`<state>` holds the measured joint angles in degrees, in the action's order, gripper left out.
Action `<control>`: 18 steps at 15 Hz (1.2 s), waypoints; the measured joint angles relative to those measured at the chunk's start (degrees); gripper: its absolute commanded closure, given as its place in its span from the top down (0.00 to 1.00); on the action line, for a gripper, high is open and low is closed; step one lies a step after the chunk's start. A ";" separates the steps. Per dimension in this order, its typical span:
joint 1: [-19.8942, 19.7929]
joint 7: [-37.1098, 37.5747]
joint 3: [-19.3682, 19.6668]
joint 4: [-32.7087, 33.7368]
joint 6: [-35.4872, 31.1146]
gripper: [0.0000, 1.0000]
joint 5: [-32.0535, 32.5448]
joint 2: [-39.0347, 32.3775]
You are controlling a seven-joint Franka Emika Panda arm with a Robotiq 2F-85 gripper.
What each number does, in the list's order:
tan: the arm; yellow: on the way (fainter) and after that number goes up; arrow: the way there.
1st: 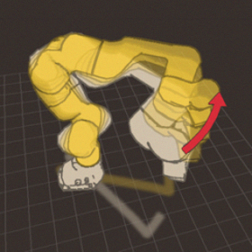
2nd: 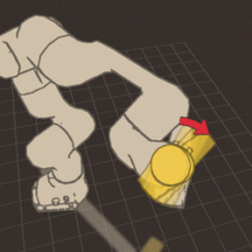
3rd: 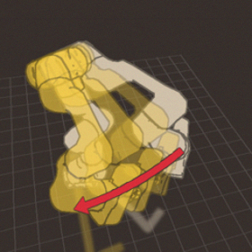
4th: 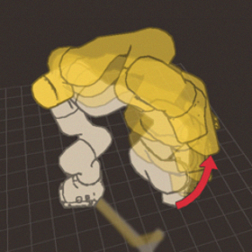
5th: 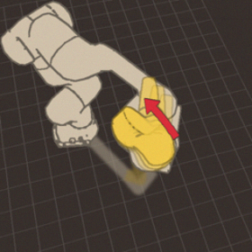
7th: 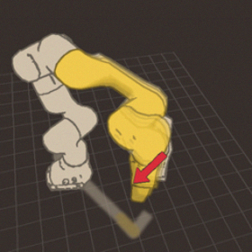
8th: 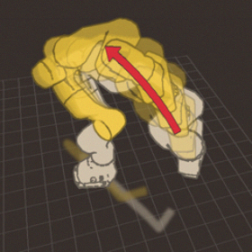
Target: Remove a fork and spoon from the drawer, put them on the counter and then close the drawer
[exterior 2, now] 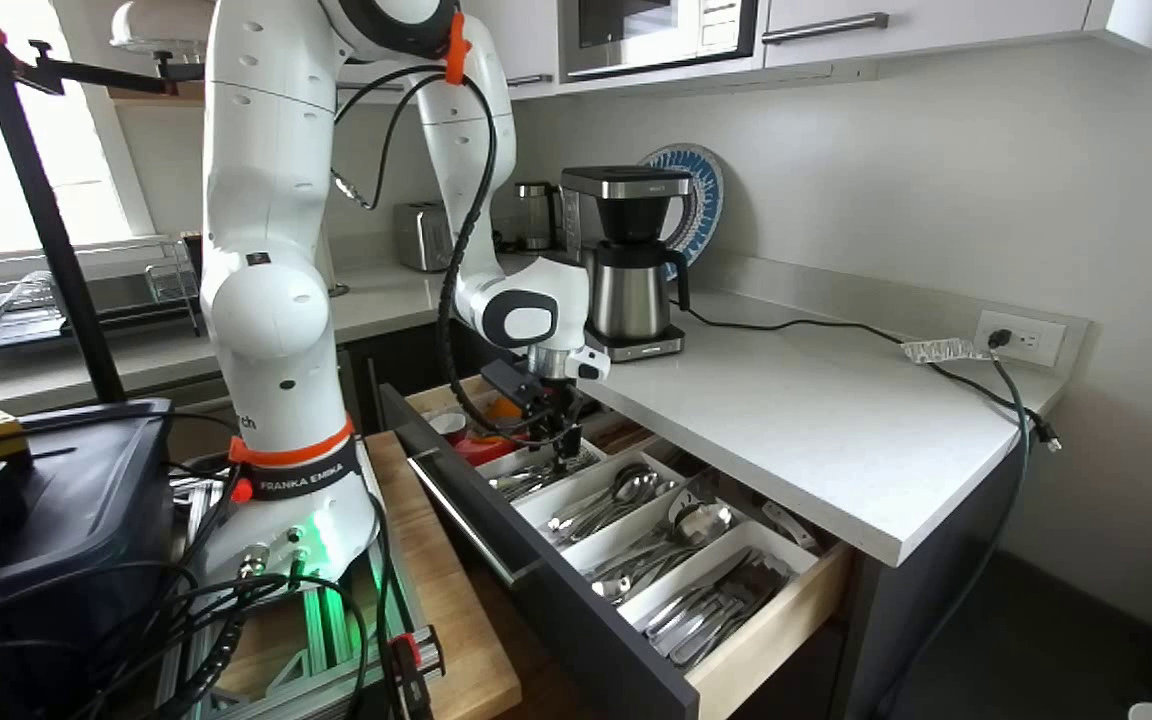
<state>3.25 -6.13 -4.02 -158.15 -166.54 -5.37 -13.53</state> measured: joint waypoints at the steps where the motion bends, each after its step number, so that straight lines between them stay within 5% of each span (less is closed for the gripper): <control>1: -0.03 0.00 0.00 0.03 -0.89 0.45 0.10 -0.59; 7: -0.15 0.01 0.01 0.29 -3.63 0.00 0.58 -3.01; 18: 0.80 1.38 3.77 0.96 -3.67 0.02 7.97 -0.59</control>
<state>4.05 -4.75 -0.25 -157.19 -170.21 2.61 -14.12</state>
